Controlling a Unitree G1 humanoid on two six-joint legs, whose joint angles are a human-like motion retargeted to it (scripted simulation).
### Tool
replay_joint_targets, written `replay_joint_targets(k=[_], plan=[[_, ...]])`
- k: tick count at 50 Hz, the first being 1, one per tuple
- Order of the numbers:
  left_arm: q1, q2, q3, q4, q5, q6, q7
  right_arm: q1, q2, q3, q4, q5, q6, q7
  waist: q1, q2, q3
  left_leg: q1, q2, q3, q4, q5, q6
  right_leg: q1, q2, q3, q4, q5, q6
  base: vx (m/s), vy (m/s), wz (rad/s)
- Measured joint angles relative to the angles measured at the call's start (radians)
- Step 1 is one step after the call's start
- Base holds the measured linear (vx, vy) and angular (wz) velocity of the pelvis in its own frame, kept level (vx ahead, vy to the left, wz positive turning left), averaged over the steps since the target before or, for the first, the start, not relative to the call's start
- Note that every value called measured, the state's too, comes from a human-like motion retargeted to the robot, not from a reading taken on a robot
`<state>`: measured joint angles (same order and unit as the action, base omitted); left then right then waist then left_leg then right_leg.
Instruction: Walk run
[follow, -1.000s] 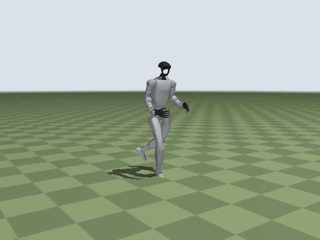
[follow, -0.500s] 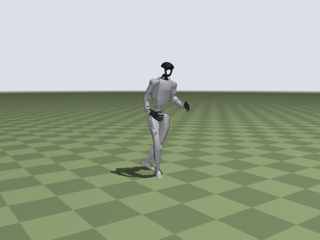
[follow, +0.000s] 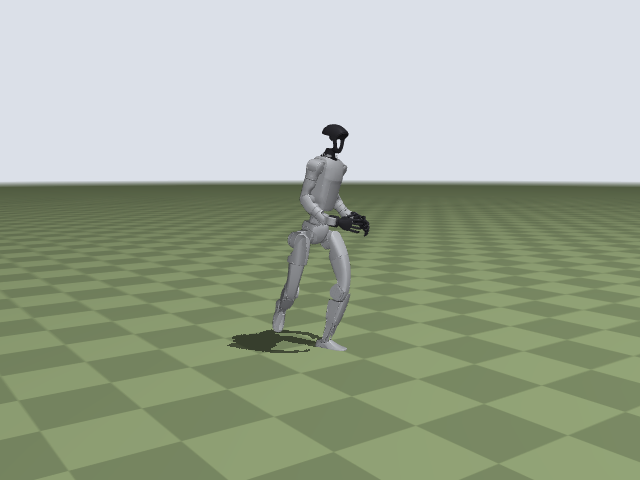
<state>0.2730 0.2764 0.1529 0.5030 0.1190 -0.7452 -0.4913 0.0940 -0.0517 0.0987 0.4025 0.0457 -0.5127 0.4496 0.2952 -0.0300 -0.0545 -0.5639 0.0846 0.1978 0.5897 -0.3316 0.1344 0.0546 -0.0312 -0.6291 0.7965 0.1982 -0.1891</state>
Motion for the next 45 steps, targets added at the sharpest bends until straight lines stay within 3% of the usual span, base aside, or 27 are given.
replay_joint_targets(k=[2, 5, 8, 10, 12, 13, 15, 16, 17, 18, 20, 22, 23, 26, 28, 31, 32, 33, 35, 37, 38, 41, 45], plan=[[-0.034, -0.019, -0.058, 0.045, -0.003, 0.02, -0.005, 0.095, 0.03, -0.05, 0.121, -0.119, -0.047, -0.085, -0.006, -0.01, 0.012, 0.102, -0.028, 0.013, 0.076, -0.099, -0.013, -0.159, -0.102, 0.102, 0.264, -0.147, 0.014, 2.23, -0.25, -0.16], [-0.097, -0.068, -0.085, -0.013, -0.064, 0.072, -0.021, 0.199, 0.032, -0.052, 0.158, -0.129, -0.086, -0.069, -0.223, -0.035, -0.049, 0.256, -0.104, 0.041, -0.055, -0.133, -0.022, -0.432, -0.242, 0.067, 0.33, -0.327, 0.023, 1.59, -0.31, 0.79], [-0.117, -0.078, -0.076, -0.223, -0.107, 0.083, -0.006, 0.322, -0.029, -0.156, 0.107, -0.113, -0.179, -0.077, -0.331, -0.083, -0.056, 0.476, -0.185, 0.06, -0.265, 0.064, -0.077, -0.579, -0.301, 0.041, 0.046, -0.393, 0.032, 1.59, -0.51, 0.97], [-0.112, -0.07, -0.077, -0.327, -0.136, 0.089, 0.005, 0.383, -0.058, -0.216, 0.096, -0.094, -0.241, -0.113, -0.398, -0.099, -0.058, 0.592, -0.207, 0.042, -0.331, 0.278, -0.124, -0.627, -0.284, 0.079, -0.222, -0.363, 0.087, 1.55, -0.56, 1.27], [-0.093, -0.04, -0.077, -0.391, -0.171, 0.115, -0.008, 0.397, -0.071, -0.233, 0.102, -0.068, -0.259, -0.129, -0.429, -0.134, -0.052, 0.682, -0.218, 0.103, -0.334, 0.427, -0.128, -0.634, -0.282, 0.179, -0.401, -0.298, 0.136, 1.33, -0.52, 0.42], [-0.085, -0.023, -0.073, -0.405, -0.183, 0.13, -0.022, 0.388, -0.079, -0.228, 0.1, -0.056, -0.246, -0.122, -0.429, -0.167, -0.043, 0.712, -0.244, 0.134, -0.3, 0.456, -0.11, -0.636, -0.306, 0.227, -0.436, -0.248, 0.151, 1.6, -0.65, -0.07], [-0.078, -0.005, -0.071, -0.387, -0.171, 0.138, -0.039, 0.347, -0.099, -0.197, 0.082, -0.027, -0.218, -0.105, -0.442, -0.243, -0.027, 0.726, -0.289, 0.204, -0.164, 0.428, -0.07, -0.636, -0.382, 0.323, -0.437, -0.026, 0.091, 1.4, -0.55, -0.1], [-0.077, -0.002, -0.059, -0.344, -0.144, 0.124, -0.041, 0.317, -0.117, -0.17, 0.075, -0.013, -0.211, -0.098, -0.434, -0.276, -0.041, 0.7, -0.277, 0.298, -0.074, 0.391, -0.028, -0.653, -0.387, 0.313, -0.342, -0.21, 0.03, 1.57, -0.55, -0.13], [-0.071, -0.001, -0.062, -0.282, -0.109, 0.105, -0.036, 0.293, -0.127, -0.154, 0.082, -0.007, -0.207, -0.092, -0.418, -0.299, -0.055, 0.662, -0.265, 0.36, 0.026, 0.349, 0.014, -0.656, -0.398, 0.326, -0.265, -0.342, 0.01, 2.1, -0.63, 0.07], [-0.059, 0.0, -0.094, -0.184, -0.056, 0.077, -0.016, 0.284, -0.125, -0.16, 0.116, -0.016, -0.208, -0.088, -0.385, -0.302, -0.069, 0.601, -0.251, 0.359, 0.144, 0.297, 0.052, -0.631, -0.42, 0.384, -0.226, -0.369, 0.069, 1.96, -0.49, 0.74], [-0.073, -0.008, -0.177, -0.004, 0.036, 0.019, -0.003, 0.213, -0.084, -0.242, 0.216, -0.063, -0.189, -0.082, -0.304, -0.277, -0.089, 0.386, -0.215, 0.27, 0.309, 0.22, 0.031, -0.591, -0.444, 0.315, -0.143, -0.442, 0.13, 1.41, -0.34, 1.16], [-0.076, -0.025, -0.186, 0.07, 0.054, 0.007, 0.008, 0.15, -0.065, -0.175, 0.225, -0.049, -0.129, -0.069, -0.246, -0.239, -0.076, 0.252, -0.176, 0.295, 0.261, 0.169, 0.013, -0.506, -0.386, 0.25, -0.173, -0.434, 0.146, 1.17, -0.41, -0.19], [-0.066, -0.022, -0.169, 0.079, 0.059, -0.003, 0.015, 0.129, -0.058, -0.132, 0.208, -0.026, -0.11, -0.067, -0.226, -0.212, -0.075, 0.21, -0.166, 0.315, 0.179, 0.162, 0.017, -0.451, -0.34, 0.216, -0.213, -0.417, 0.148, 1.1, -0.36, -0.88], [-0.008, 0.015, -0.116, 0.068, 0.074, -0.022, 0.049, 0.051, -0.018, -0.03, 0.114, 0.062, -0.077, -0.07, -0.141, -0.115, -0.056, 0.114, -0.114, 0.296, -0.132, 0.174, -0.053, -0.253, -0.123, 0.162, -0.402, -0.332, 0.136, 1.24, -0.41, -1.35], [0.015, 0.019, -0.088, 0.082, 0.076, -0.013, 0.052, 0.009, -0.001, 0.01, 0.05, 0.113, -0.063, -0.051, -0.062, -0.075, -0.037, 0.081, -0.113, 0.152, -0.316, 0.203, -0.126, -0.11, -0.018, 0.147, -0.517, -0.261, 0.133, 0.92, -0.33, -1.49], [0.017, 0.018, -0.067, 0.096, 0.068, -0.007, 0.045, -0.043, -0.012, 0.037, -0.033, 0.134, -0.026, 0.002, -0.029, -0.06, -0.037, 0.078, -0.078, 0.085, -0.397, 0.237, -0.179, 0.02, 0.035, 0.127, -0.55, -0.18, 0.128, 1.14, -0.26, -0.39], [0.012, 0.027, -0.065, 0.093, 0.067, -0.007, 0.044, -0.056, -0.022, 0.041, -0.062, 0.133, -0.013, 0.017, -0.018, -0.047, -0.04, 0.08, -0.06, 0.114, -0.379, 0.266, -0.152, 0.043, 0.047, 0.119, -0.516, -0.154, 0.124, 1.05, -0.18, -0.35], [0.007, 0.036, -0.071, 0.085, 0.068, -0.006, 0.046, -0.061, -0.034, 0.041, -0.09, 0.128, -0.002, 0.027, -0.001, -0.039, -0.043, 0.084, -0.041, 0.2, -0.335, 0.321, -0.032, 0.051, 0.041, 0.115, -0.45, -0.116, 0.124, 1.15, -0.15, -0.23], [-0.003, 0.053, -0.08, 0.08, 0.074, -0.004, 0.054, -0.054, -0.052, 0.026, -0.136, 0.124, 0.005, 0.048, -0.009, -0.027, -0.074, 0.045, -0.085, 0.028, -0.162, 0.179, 0.048, 0.005, 0.012, 0.084, -0.233, 0.0, 0.12, 1.42, -0.1, -0.13], [-0.024, 0.017, -0.061, 0.151, 0.078, 0.01, 0.059, -0.023, -0.038, 0.036, -0.096, 0.083, -0.017, 0.049, -0.018, -0.009, -0.056, 0.052, 0.02, 0.089, 0.018, 0.064, 0.006, -0.068, -0.084, 0.11, 0.092, 0.054, 0.024, 1.24, -0.04, -0.68], [-0.055, -0.012, -0.026, 0.191, 0.076, 0.022, 0.046, -0.023, -0.007, 0.054, -0.052, 0.046, -0.032, 0.031, -0.068, 0.016, -0.055, 0.084, 0.045, 0.093, 0.042, 0.005, 0.0, -0.131, -0.099, 0.111, 0.205, 0.046, 0.005, 0.82, -0.19, -0.34], [-0.112, -0.075, -0.059, 0.212, 0.022, 0.046, 0.032, -0.004, 0.05, 0.109, 0.099, -0.001, -0.047, -0.015, -0.152, -0.01, -0.052, 0.153, 0.043, 0.164, 0.027, -0.043, -0.007, -0.297, -0.137, 0.147, 0.292, -0.051, 0.029, 0.77, -0.32, 0.13], [-0.197, -0.074, -0.15, 0.138, 0.035, 0.034, 0.0, 0.119, 0.06, 0.044, 0.195, 0.014, -0.09, -0.016, -0.228, -0.043, -0.065, 0.276, -0.042, 0.118, -0.138, -0.017, -0.027, -0.438, -0.184, 0.08, 0.058, -0.255, 0.094, 0.75, -0.31, 0.71]])
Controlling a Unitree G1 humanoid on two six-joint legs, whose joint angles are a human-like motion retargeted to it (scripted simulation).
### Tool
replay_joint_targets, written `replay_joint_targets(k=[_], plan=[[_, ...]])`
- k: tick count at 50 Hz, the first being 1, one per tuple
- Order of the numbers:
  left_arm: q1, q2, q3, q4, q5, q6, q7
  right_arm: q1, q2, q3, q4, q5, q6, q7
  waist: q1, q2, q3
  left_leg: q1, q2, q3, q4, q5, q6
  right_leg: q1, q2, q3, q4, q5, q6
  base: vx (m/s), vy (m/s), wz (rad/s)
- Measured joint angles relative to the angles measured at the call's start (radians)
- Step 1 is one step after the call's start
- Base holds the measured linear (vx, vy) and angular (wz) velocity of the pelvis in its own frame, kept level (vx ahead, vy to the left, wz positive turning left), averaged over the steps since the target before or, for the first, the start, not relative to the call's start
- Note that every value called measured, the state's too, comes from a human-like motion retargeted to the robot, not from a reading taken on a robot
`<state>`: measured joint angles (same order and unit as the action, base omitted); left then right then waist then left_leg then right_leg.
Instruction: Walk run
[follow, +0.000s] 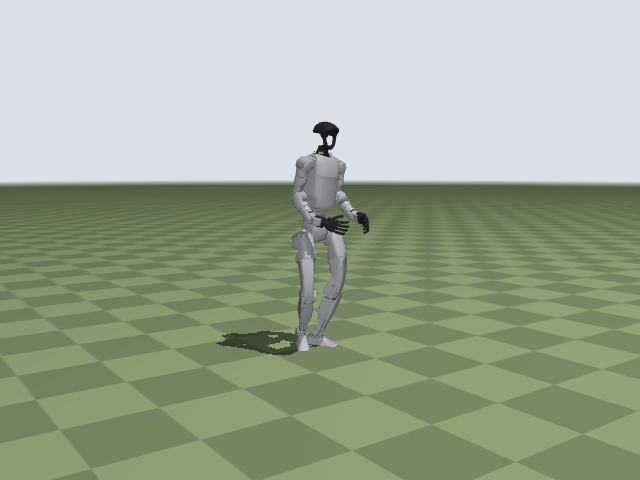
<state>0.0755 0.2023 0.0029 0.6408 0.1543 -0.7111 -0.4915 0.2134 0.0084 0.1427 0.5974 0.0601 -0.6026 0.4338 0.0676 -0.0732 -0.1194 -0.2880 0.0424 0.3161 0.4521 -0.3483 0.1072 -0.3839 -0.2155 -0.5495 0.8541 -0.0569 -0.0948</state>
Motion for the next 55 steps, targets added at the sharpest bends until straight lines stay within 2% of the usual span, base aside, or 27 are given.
replay_joint_targets(k=[3, 5, 6, 8, 10, 12, 13, 14, 15, 17, 20, 23, 25, 27, 28, 29, 30, 33, 36, 40, 49, 53, 55], plan=[[-0.025, -0.007, -0.08, -0.065, 0.003, -0.006, -0.009, 0.054, -0.01, -0.066, 0.084, 0.031, -0.069, -0.011, -0.028, -0.047, -0.003, 0.116, -0.086, -0.037, -0.136, 0.032, -0.018, -0.049, -0.027, -0.027, -0.302, -0.061, 0.027, 0.66, -0.27, 0.73], [-0.04, -0.011, -0.143, -0.098, -0.02, 0.0, -0.012, 0.054, -0.031, -0.069, 0.129, 0.048, -0.098, -0.007, -0.024, -0.079, 0.009, 0.197, -0.127, -0.024, -0.209, 0.036, -0.025, -0.063, -0.038, 0.007, -0.475, -0.025, 0.043, 0.56, -0.26, 0.16], [-0.055, 0.007, -0.171, -0.114, -0.044, 0.007, -0.021, 0.033, -0.048, -0.055, 0.14, 0.046, -0.099, -0.007, -0.032, -0.085, 0.018, 0.231, -0.138, -0.02, -0.228, 0.027, -0.03, -0.074, -0.038, 0.048, -0.517, 0.032, 0.034, 0.55, -0.3, -0.04], [-0.09, 0.065, -0.205, -0.148, -0.089, 0.021, -0.054, -0.027, -0.082, -0.018, 0.149, 0.039, -0.092, -0.007, -0.056, -0.09, 0.028, 0.274, -0.146, -0.002, -0.23, 0.01, -0.045, -0.085, -0.023, 0.124, -0.551, 0.082, -0.031, 0.47, -0.29, 0.04], [-0.105, 0.152, -0.191, -0.178, -0.111, 0.023, -0.094, -0.085, -0.107, 0.037, 0.149, 0.038, -0.065, 0.004, -0.098, -0.095, 0.013, 0.288, -0.136, 0.058, -0.167, 0.041, -0.059, -0.064, -0.036, -0.027, -0.512, 0.026, -0.11, 0.77, -0.38, 0.27], [-0.107, 0.207, -0.183, -0.182, -0.092, 0.003, -0.123, -0.134, -0.102, -0.016, 0.165, 0.027, -0.004, 0.03, -0.071, -0.131, 0.03, 0.255, -0.135, 0.094, -0.013, 0.174, -0.085, -0.065, -0.118, 0.067, -0.438, -0.02, -0.058, 0.68, -0.24, 0.44], [-0.112, 0.205, -0.178, -0.172, -0.065, -0.006, -0.126, -0.153, -0.09, -0.055, 0.165, 0.014, 0.029, 0.039, -0.035, -0.163, 0.034, 0.224, -0.131, 0.137, 0.055, 0.251, -0.103, -0.068, -0.162, 0.057, -0.423, -0.04, -0.047, 0.34, -0.17, 0.32], [-0.109, 0.193, -0.164, -0.153, -0.048, -0.007, -0.123, -0.164, -0.072, -0.077, 0.155, 0.007, 0.06, 0.048, -0.03, -0.183, 0.039, 0.188, -0.126, 0.143, 0.121, 0.284, -0.123, -0.058, -0.188, 0.049, -0.421, -0.048, -0.032, 0.21, -0.16, 0.43], [-0.103, 0.175, -0.145, -0.129, -0.037, -0.004, -0.117, -0.172, -0.05, -0.09, 0.141, 0.003, 0.092, 0.055, -0.04, -0.197, 0.045, 0.149, -0.12, 0.13, 0.186, 0.297, -0.144, -0.043, -0.206, 0.044, -0.426, -0.05, -0.015, 0.27, -0.18, 0.61], [-0.066, 0.105, -0.122, -0.08, -0.071, 0.016, -0.097, -0.168, -0.029, -0.09, 0.099, 0.029, 0.108, 0.062, -0.048, -0.208, 0.038, 0.09, -0.099, 0.136, 0.228, 0.251, -0.154, 0.001, -0.207, -0.005, -0.479, -0.034, 0.003, 0.29, -0.15, 0.39], [-0.006, -0.003, -0.095, -0.037, -0.123, 0.035, -0.104, -0.14, -0.02, -0.107, 0.042, 0.053, 0.094, 0.076, 0.003, -0.193, 0.037, 0.008, -0.087, 0.106, 0.19, 0.209, -0.182, 0.07, -0.136, -0.029, -0.584, -0.008, 0.004, 0.31, -0.07, -0.23], [0.042, -0.013, -0.069, -0.048, -0.118, 0.027, -0.092, -0.112, -0.039, -0.097, 0.007, 0.047, 0.088, 0.096, 0.05, -0.139, 0.033, 0.006, -0.07, 0.094, -0.027, 0.165, -0.183, 0.125, -0.036, -0.038, -0.657, -0.013, -0.01, 0.3, -0.06, -0.62], [0.072, -0.002, -0.042, -0.061, -0.096, 0.018, -0.078, -0.104, -0.059, -0.088, -0.013, 0.045, 0.085, 0.11, 0.102, -0.089, 0.04, 0.009, -0.084, 0.01, -0.178, 0.156, -0.188, 0.168, 0.056, -0.018, -0.7, -0.023, -0.021, 0.25, -0.03, -1.21], [0.097, -0.018, -0.029, -0.056, -0.061, 0.014, -0.057, -0.102, -0.084, -0.104, -0.01, 0.054, 0.088, 0.129, 0.139, -0.038, 0.057, 0.039, -0.09, -0.059, -0.271, 0.283, -0.152, 0.248, 0.137, -0.011, -0.772, -0.016, -0.02, 0.33, 0.04, -0.63], [0.106, -0.039, -0.036, -0.036, -0.046, 0.016, -0.046, -0.096, -0.089, -0.123, 0.016, 0.054, 0.09, 0.136, 0.132, -0.026, 0.058, 0.052, -0.098, -0.137, -0.264, 0.267, -0.147, 0.287, 0.145, -0.028, -0.801, -0.011, -0.007, 0.45, 0.1, 0.17], [0.108, -0.064, -0.033, 0.0, -0.032, 0.019, -0.029, -0.09, -0.079, -0.131, 0.064, 0.045, 0.09, 0.137, 0.116, -0.012, 0.056, 0.066, -0.066, -0.057, -0.254, 0.253, -0.137, 0.32, 0.156, -0.036, -0.824, -0.006, 0.003, 0.5, 0.11, 0.33], [0.106, -0.089, -0.025, 0.042, -0.018, 0.022, -0.01, -0.086, -0.062, -0.133, 0.121, 0.032, 0.089, 0.137, 0.096, 0.003, 0.053, 0.082, -0.015, 0.101, -0.242, 0.24, -0.124, 0.349, 0.17, -0.039, -0.844, -0.002, 0.012, 0.31, 0.02, 0.0], [0.057, -0.116, -0.014, 0.103, -0.012, 0.037, 0.001, -0.062, 0.023, -0.078, 0.203, 0.082, 0.07, 0.086, 0.042, 0.009, 0.065, 0.066, -0.041, -0.03, -0.222, 0.24, -0.141, 0.359, 0.167, -0.037, -0.844, 0.0, 0.025, 0.06, -0.09, 0.06], [0.017, -0.1, -0.057, 0.082, -0.003, 0.022, -0.018, -0.008, 0.062, -0.068, 0.18, 0.146, 0.004, 0.052, 0.066, 0.002, 0.061, 0.103, -0.035, 0.02, -0.269, 0.23, -0.131, 0.363, 0.161, -0.057, -0.837, -0.011, 0.036, 0.23, 0.0, 0.22], [-0.011, -0.05, -0.105, 0.036, 0.019, -0.002, -0.026, 0.019, 0.071, -0.081, 0.168, 0.071, -0.042, 0.031, 0.107, -0.009, 0.06, 0.117, -0.041, -0.019, -0.303, 0.23, -0.14, 0.36, 0.159, -0.041, -0.83, -0.019, 0.05, 0.12, -0.06, -0.17], [0.009, -0.071, -0.045, 0.048, 0.005, 0.01, -0.014, -0.072, 0.03, -0.02, 0.159, 0.061, 0.003, 0.065, 0.024, -0.023, 0.059, 0.133, -0.04, 0.029, -0.304, 0.2, -0.151, 0.331, 0.139, 0.0, -0.815, -0.018, 0.072, 0.0, -0.01, -0.15], [0.012, -0.05, -0.036, -0.017, 0.152, -0.019, 0.05, -0.106, 0.023, -0.038, 0.126, 0.064, 0.015, 0.051, 0.022, -0.037, 0.053, 0.087, -0.054, 0.075, -0.227, 0.177, -0.181, 0.279, 0.082, 0.071, -0.792, -0.011, 0.103, -0.08, 0.1, -0.49], [0.001, -0.06, -0.04, -0.019, 0.229, -0.018, 0.083, -0.12, 0.029, -0.043, 0.112, 0.095, 0.028, 0.06, 0.025, -0.039, 0.052, 0.035, -0.059, 0.063, -0.157, 0.194, -0.218, 0.256, 0.062, 0.082, -0.792, -0.009, 0.106, -0.13, 0.05, -0.52]])
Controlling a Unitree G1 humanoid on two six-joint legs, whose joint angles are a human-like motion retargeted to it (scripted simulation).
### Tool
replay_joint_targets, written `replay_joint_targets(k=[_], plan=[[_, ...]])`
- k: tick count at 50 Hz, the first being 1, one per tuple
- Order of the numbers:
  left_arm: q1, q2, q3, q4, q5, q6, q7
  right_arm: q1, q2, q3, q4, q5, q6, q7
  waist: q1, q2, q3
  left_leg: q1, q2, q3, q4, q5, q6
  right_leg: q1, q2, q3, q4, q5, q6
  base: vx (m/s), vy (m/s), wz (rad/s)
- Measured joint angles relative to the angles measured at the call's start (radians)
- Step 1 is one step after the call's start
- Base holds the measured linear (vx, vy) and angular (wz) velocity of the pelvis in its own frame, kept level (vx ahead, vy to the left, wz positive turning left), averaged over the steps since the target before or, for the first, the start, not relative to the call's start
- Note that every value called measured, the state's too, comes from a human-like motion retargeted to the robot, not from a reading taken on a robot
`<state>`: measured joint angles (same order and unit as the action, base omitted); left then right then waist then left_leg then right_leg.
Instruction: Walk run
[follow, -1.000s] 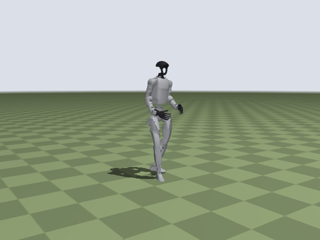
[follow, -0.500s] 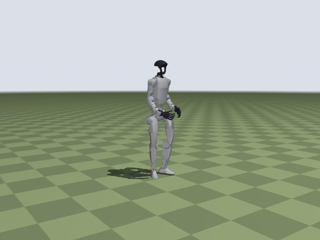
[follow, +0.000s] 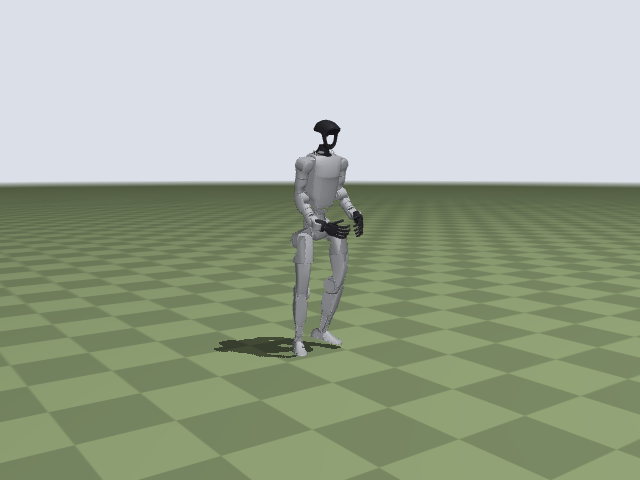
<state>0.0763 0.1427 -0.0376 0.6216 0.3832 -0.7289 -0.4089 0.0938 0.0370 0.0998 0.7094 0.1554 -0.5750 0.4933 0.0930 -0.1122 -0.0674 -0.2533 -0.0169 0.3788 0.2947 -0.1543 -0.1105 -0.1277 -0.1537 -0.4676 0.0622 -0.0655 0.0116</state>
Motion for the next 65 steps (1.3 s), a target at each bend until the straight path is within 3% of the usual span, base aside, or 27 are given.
replay_joint_targets(k=[5, 8, 10, 12, 15, 18, 21, 25, 28, 32, 35, 37, 39, 40, 44, 47, 52, 53, 55, 58, 62, 65], plan=[[-0.024, 0.001, -0.089, 0.093, 0.039, 0.003, 0.007, -0.009, -0.015, -0.037, 0.0, 0.041, 0.079, 0.061, 0.036, 0.009, 0.006, -0.11, -0.049, -0.36, 0.11, 0.032, -0.087, -0.033, -0.006, 0.081, -0.011, 0.023, 0.023, 0.0, 0.01, -0.87], [-0.03, 0.07, -0.096, 0.105, 0.058, -0.007, -0.02, 0.009, -0.003, -0.063, -0.003, 0.033, 0.106, 0.066, 0.063, 0.012, 0.007, -0.067, -0.068, -0.498, 0.049, -0.05, -0.056, -0.075, -0.001, 0.191, 0.008, 0.045, 0.039, 0.07, 0.09, -1.78], [-0.015, 0.123, -0.084, 0.097, 0.065, -0.014, -0.024, 0.022, 0.009, -0.074, -0.006, 0.045, 0.106, 0.074, 0.066, 0.005, -0.005, -0.032, -0.054, -0.425, 0.004, -0.103, 0.047, -0.113, 0.008, 0.266, 0.024, 0.056, 0.048, 0.16, 0.04, -1.76], [0.008, 0.15, -0.063, 0.101, 0.059, -0.009, -0.024, 0.039, 0.014, -0.077, -0.006, 0.043, 0.108, 0.086, 0.02, 0.014, -0.014, 0.008, -0.02, -0.345, -0.047, -0.114, 0.105, -0.133, 0.026, 0.299, 0.031, 0.065, 0.06, 0.09, -0.04, -1.24], [0.012, 0.171, 0.012, 0.105, 0.034, 0.007, -0.035, 0.045, 0.021, -0.057, 0.001, 0.016, 0.109, 0.101, -0.062, 0.015, 0.004, 0.005, -0.003, -0.32, -0.058, -0.108, 0.087, -0.197, 0.051, 0.377, 0.057, 0.085, 0.078, -0.13, -0.07, -1.47], [-0.011, 0.189, 0.045, 0.083, 0.025, 0.017, -0.038, 0.064, 0.02, -0.024, 0.006, 0.035, 0.105, 0.087, -0.069, -0.017, 0.005, 0.018, 0.024, -0.17, -0.085, -0.117, 0.092, -0.288, 0.058, 0.442, 0.124, 0.079, 0.097, -0.18, -0.01, -2.2], [-0.021, 0.198, 0.041, 0.058, 0.013, 0.023, -0.031, 0.087, 0.01, -0.001, 0.014, 0.044, 0.108, 0.087, -0.023, -0.041, -0.008, 0.039, 0.028, -0.07, -0.112, -0.123, 0.1, -0.321, 0.012, 0.195, 0.191, -0.017, 0.095, -0.15, -0.03, -2.7], [-0.029, 0.166, 0.05, 0.05, -0.007, 0.035, -0.022, 0.094, 0.008, 0.009, 0.012, 0.002, 0.106, 0.09, 0.007, -0.041, -0.038, 0.084, 0.055, 0.074, -0.157, -0.134, 0.093, -0.259, -0.017, -0.225, 0.247, -0.138, 0.014, -0.16, -0.09, -2.31], [-0.024, 0.111, 0.038, 0.053, -0.045, 0.053, -0.023, 0.105, 0.021, 0.001, 0.0, -0.024, 0.085, 0.061, 0.021, -0.027, -0.058, 0.135, 0.07, 0.162, -0.18, -0.153, 0.084, -0.183, 0.003, -0.368, 0.269, -0.155, -0.007, -0.05, -0.07, -1.8], [-0.007, -0.014, 0.022, 0.112, -0.187, 0.107, -0.083, 0.111, 0.023, 0.004, -0.015, -0.044, 0.043, 0.008, 0.015, -0.026, -0.075, 0.208, 0.069, 0.267, -0.153, -0.194, 0.058, -0.086, 0.035, -0.416, 0.209, -0.146, -0.056, 0.07, -0.02, -1.37], [-0.004, -0.06, 0.031, 0.143, -0.27, 0.141, -0.154, 0.095, 0.012, 0.007, -0.019, -0.06, 0.047, 0.014, 0.039, -0.043, -0.083, 0.219, 0.057, 0.359, -0.054, -0.189, 0.021, -0.085, 0.042, -0.293, 0.158, -0.109, -0.106, -0.01, -0.12, -1.6], [-0.001, -0.062, 0.018, 0.128, -0.251, 0.127, -0.161, 0.061, 0.007, -0.012, -0.025, -0.056, 0.06, 0.021, 0.017, -0.047, -0.061, 0.188, 0.087, 0.379, 0.077, -0.092, 0.005, -0.121, 0.007, -0.197, 0.186, -0.09, -0.112, -0.1, -0.04, -0.74], [0.011, -0.043, -0.003, 0.104, -0.21, 0.104, -0.151, 0.032, 0.001, -0.002, -0.024, -0.041, 0.07, 0.025, -0.016, -0.059, -0.05, 0.147, 0.105, 0.355, 0.224, -0.022, 0.028, -0.116, -0.026, -0.158, 0.194, -0.088, -0.11, 0.01, 0.02, -0.96], [0.018, -0.023, -0.014, 0.09, -0.188, 0.095, -0.147, 0.019, 0.001, 0.009, -0.021, -0.03, 0.073, 0.028, -0.039, -0.062, -0.048, 0.116, 0.112, 0.31, 0.302, -0.012, 0.055, -0.108, -0.038, -0.148, 0.194, -0.085, -0.107, 0.02, 0.03, -1.18], [0.039, 0.025, -0.035, 0.044, -0.112, 0.07, -0.147, -0.001, 0.011, 0.016, -0.019, 0.001, 0.078, 0.046, -0.071, -0.037, -0.06, 0.015, 0.099, 0.063, 0.363, -0.075, -0.017, -0.114, 0.002, -0.028, 0.159, -0.048, -0.111, 0.0, 0.11, -1.72], [0.048, 0.018, -0.045, 0.034, -0.099, 0.061, -0.138, 0.018, 0.005, 0.01, -0.038, -0.003, 0.066, 0.04, -0.035, -0.027, -0.048, -0.007, 0.056, -0.111, 0.269, -0.131, -0.015, -0.116, 0.032, 0.091, 0.135, -0.017, -0.111, 0.05, 0.12, -2.49], [0.039, 0.016, -0.077, 0.026, -0.103, 0.065, -0.135, 0.057, -0.017, -0.012, -0.064, -0.003, 0.068, 0.041, 0.029, -0.007, -0.022, 0.036, -0.105, -0.604, 0.088, -0.12, -0.014, -0.147, 0.104, 0.355, 0.139, 0.015, -0.064, 0.0, 0.11, -2.75], [0.034, 0.021, -0.087, 0.021, -0.099, 0.069, -0.138, 0.061, -0.021, -0.023, -0.067, -0.003, 0.071, 0.04, 0.034, -0.007, -0.013, 0.048, -0.119, -0.64, 0.078, -0.111, 0.004, -0.159, 0.114, 0.408, 0.153, 0.019, -0.051, -0.04, 0.12, -2.72], [0.03, 0.035, -0.104, 0.005, -0.088, 0.075, -0.144, 0.066, -0.02, -0.041, -0.07, -0.001, 0.076, 0.032, 0.035, -0.01, 0.002, 0.064, -0.116, -0.558, 0.083, -0.154, 0.06, -0.18, 0.137, 0.511, 0.176, 0.029, -0.028, -0.05, 0.16, -2.55], [0.035, 0.037, -0.115, -0.009, -0.073, 0.075, -0.144, 0.082, 0.001, -0.069, -0.079, 0.006, 0.079, 0.016, -0.049, 0.008, 0.008, 0.136, -0.086, -0.406, 0.007, -0.204, 0.192, -0.184, 0.173, 0.58, 0.163, 0.039, 0.02, -0.12, 0.11, -1.58], [0.021, -0.006, -0.082, -0.01, -0.088, 0.082, -0.126, 0.094, 0.022, -0.102, -0.083, 0.012, 0.065, -0.007, -0.123, 0.015, 0.025, 0.151, -0.092, -0.363, -0.022, -0.205, 0.198, -0.215, 0.196, 0.641, 0.141, 0.05, 0.077, -0.26, 0.12, -1.75], [-0.003, -0.01, -0.075, -0.021, -0.109, 0.079, -0.118, 0.126, 0.015, -0.098, -0.091, 0.008, 0.055, -0.007, -0.136, 0.002, 0.029, 0.173, -0.087, -0.258, -0.065, -0.206, 0.221, -0.252, 0.16, 0.531, 0.127, 0.032, 0.05, -0.21, 0.06, -2.15]])
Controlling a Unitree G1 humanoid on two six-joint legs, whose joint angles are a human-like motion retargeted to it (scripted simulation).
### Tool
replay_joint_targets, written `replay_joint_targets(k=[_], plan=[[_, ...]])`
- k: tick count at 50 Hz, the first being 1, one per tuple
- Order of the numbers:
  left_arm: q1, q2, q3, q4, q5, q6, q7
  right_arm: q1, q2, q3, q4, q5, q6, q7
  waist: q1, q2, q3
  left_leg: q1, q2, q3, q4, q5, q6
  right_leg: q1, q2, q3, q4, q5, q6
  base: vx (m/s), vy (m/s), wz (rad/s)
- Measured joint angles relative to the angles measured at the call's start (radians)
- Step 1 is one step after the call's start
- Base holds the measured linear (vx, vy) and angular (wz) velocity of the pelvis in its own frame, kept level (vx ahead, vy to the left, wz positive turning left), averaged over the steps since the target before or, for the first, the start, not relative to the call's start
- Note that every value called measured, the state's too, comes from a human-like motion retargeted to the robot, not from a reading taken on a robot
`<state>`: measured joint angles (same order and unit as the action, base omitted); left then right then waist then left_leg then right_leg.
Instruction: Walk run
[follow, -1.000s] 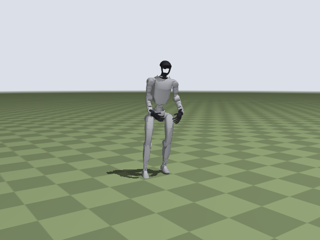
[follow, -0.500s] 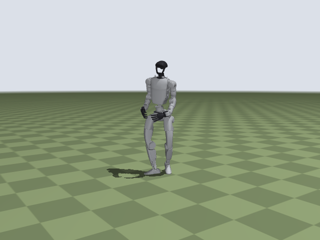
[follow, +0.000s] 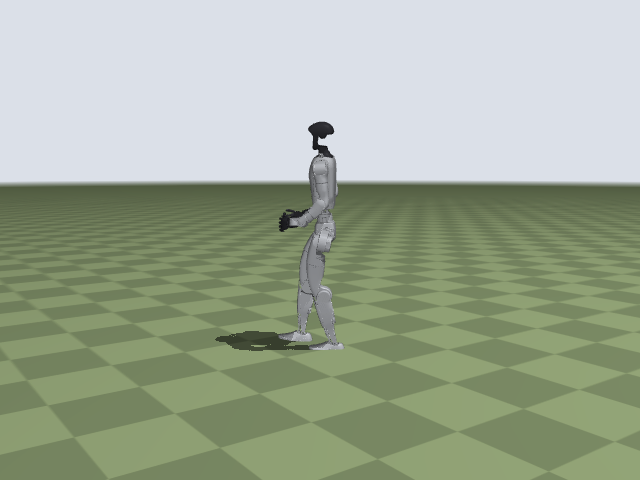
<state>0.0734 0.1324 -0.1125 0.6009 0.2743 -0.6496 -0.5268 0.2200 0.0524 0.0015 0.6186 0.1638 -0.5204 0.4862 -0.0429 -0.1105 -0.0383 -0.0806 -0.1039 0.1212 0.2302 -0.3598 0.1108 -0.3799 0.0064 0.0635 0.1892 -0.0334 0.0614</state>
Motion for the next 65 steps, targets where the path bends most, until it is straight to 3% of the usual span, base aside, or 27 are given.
replay_joint_targets(k=[4, 7, 10, 15, 22, 27, 30, 34, 39, 43, 48, 53, 56, 59, 62, 65], plan=[[-0.019, 0.026, -0.001, -0.01, -0.008, -0.002, 0.001, 0.004, -0.036, 0.019, 0.008, -0.041, 0.007, 0.018, 0.074, -0.025, -0.008, 0.009, 0.003, 0.157, -0.052, -0.003, 0.015, -0.044, -0.078, -0.323, 0.031, -0.114, -0.098, -0.28, 0.01, -2.86], [-0.004, 0.03, 0.018, -0.007, -0.013, 0.002, 0.017, -0.022, -0.041, 0.06, 0.016, -0.068, 0.015, 0.032, 0.11, -0.032, -0.013, 0.027, 0.014, 0.294, -0.083, -0.009, 0.018, -0.003, -0.139, -0.677, 0.06, -0.202, -0.067, -0.27, -0.05, -2.9], [0.029, 0.022, 0.052, -0.015, -0.014, 0.006, 0.035, -0.06, -0.032, 0.102, 0.025, -0.093, 0.018, 0.044, 0.119, -0.017, -0.031, 0.053, 0.044, 0.423, -0.103, -0.016, 0.003, 0.071, -0.146, -0.871, 0.091, -0.239, -0.097, -0.17, -0.06, -2.55], [0.059, -0.028, 0.098, -0.014, -0.006, 0.015, 0.042, -0.085, 0.003, 0.117, 0.029, -0.164, -0.007, 0.026, 0.102, 0.015, -0.043, 0.105, 0.087, 0.581, -0.115, -0.023, -0.03, 0.134, -0.113, -0.735, 0.152, -0.229, -0.105, -0.05, -0.07, -1.62], [0.045, -0.059, 0.09, -0.002, -0.027, 0.026, 0.033, -0.069, 0.014, 0.122, 0.053, -0.148, -0.02, 0.013, 0.051, 0.044, -0.058, 0.16, 0.1, 0.651, -0.139, -0.013, -0.07, 0.254, -0.055, -0.562, 0.074, -0.231, -0.074, 0.03, -0.17, -0.48], [0.052, -0.049, 0.105, -0.012, -0.012, 0.025, 0.04, -0.079, 0.023, 0.132, 0.059, -0.131, -0.024, 0.002, 0.096, 0.024, -0.059, 0.206, 0.086, 0.694, -0.159, 0.019, -0.122, 0.289, -0.04, -0.542, -0.006, -0.171, -0.162, 0.07, -0.12, -0.29], [0.066, -0.065, 0.132, 0.0, -0.03, 0.031, 0.04, -0.113, 0.024, 0.148, 0.059, -0.133, -0.017, 0.014, 0.106, 0.019, -0.054, 0.211, 0.091, 0.698, -0.135, 0.038, -0.151, 0.308, -0.04, -0.53, -0.034, -0.169, -0.165, 0.04, -0.12, -0.09], [0.092, -0.069, 0.164, 0.019, -0.037, 0.032, 0.024, -0.153, 0.009, 0.159, 0.055, -0.136, -0.016, 0.025, 0.097, -0.01, -0.068, 0.146, 0.089, 0.572, -0.013, 0.05, -0.112, 0.34, -0.075, -0.542, -0.083, -0.175, -0.145, 0.14, -0.1, 0.37], [0.105, -0.061, 0.176, 0.034, -0.028, 0.022, 0.022, -0.198, 0.002, 0.156, 0.058, -0.096, -0.02, 0.012, 0.121, -0.021, -0.051, -0.006, 0.051, 0.306, 0.174, 0.039, -0.14, 0.383, -0.081, -0.575, -0.137, -0.178, -0.128, 0.1, -0.04, 0.35], [0.128, -0.063, 0.178, 0.066, -0.036, 0.029, 0.102, -0.239, -0.021, 0.164, 0.067, -0.06, -0.017, 0.024, 0.166, -0.029, -0.055, -0.08, 0.025, 0.266, 0.184, 0.027, -0.106, 0.387, -0.092, -0.578, -0.149, -0.182, -0.117, 0.2, -0.01, 0.0], [0.134, -0.074, 0.166, 0.118, -0.009, 0.045, 0.226, -0.296, -0.06, 0.189, 0.049, -0.117, -0.003, 0.042, 0.202, -0.016, -0.045, -0.134, -0.025, 0.161, 0.115, -0.003, -0.114, 0.395, -0.068, -0.564, -0.152, -0.203, -0.105, 0.22, -0.01, -0.18], [0.153, -0.083, 0.156, 0.142, 0.033, 0.077, 0.24, -0.248, -0.037, 0.171, 0.03, -0.154, 0.008, 0.021, 0.203, -0.017, -0.063, -0.112, -0.03, 0.175, 0.081, -0.043, -0.055, 0.421, -0.063, -0.562, -0.131, -0.258, -0.069, 0.47, -0.02, -0.07], [0.113, -0.096, 0.161, 0.189, 0.021, 0.085, 0.255, -0.201, -0.002, 0.149, 0.079, -0.159, -0.034, 0.001, 0.17, 0.029, -0.05, -0.06, 0.039, 0.186, 0.067, -0.091, -0.061, 0.397, -0.046, -0.577, 0.027, -0.295, -0.044, 0.39, -0.1, -0.23], [0.02, -0.07, 0.174, 0.209, 0.004, 0.088, 0.254, -0.191, 0.0, 0.175, 0.151, -0.147, -0.101, -0.042, 0.139, 0.06, -0.028, -0.035, 0.1, 0.19, 0.057, -0.124, -0.065, 0.212, -0.087, -0.528, 0.426, -0.268, -0.035, 0.24, -0.18, -0.91], [-0.096, -0.026, 0.165, 0.199, -0.016, 0.099, 0.235, -0.162, -0.021, 0.171, 0.176, -0.166, -0.131, -0.076, 0.094, 0.047, -0.025, -0.009, 0.086, 0.194, 0.012, -0.134, -0.049, 0.032, -0.146, -0.518, 0.741, -0.324, -0.061, 0.52, -0.2, -0.32], [-0.217, -0.006, 0.147, 0.158, -0.063, 0.118, 0.183, -0.094, -0.037, 0.116, 0.161, -0.206, -0.128, -0.085, 0.037, 0.04, -0.033, 0.012, 0.064, 0.158, -0.018, -0.137, -0.037, -0.076, -0.192, -0.577, 0.814, -0.364, -0.092, 0.47, -0.18, 0.35]])
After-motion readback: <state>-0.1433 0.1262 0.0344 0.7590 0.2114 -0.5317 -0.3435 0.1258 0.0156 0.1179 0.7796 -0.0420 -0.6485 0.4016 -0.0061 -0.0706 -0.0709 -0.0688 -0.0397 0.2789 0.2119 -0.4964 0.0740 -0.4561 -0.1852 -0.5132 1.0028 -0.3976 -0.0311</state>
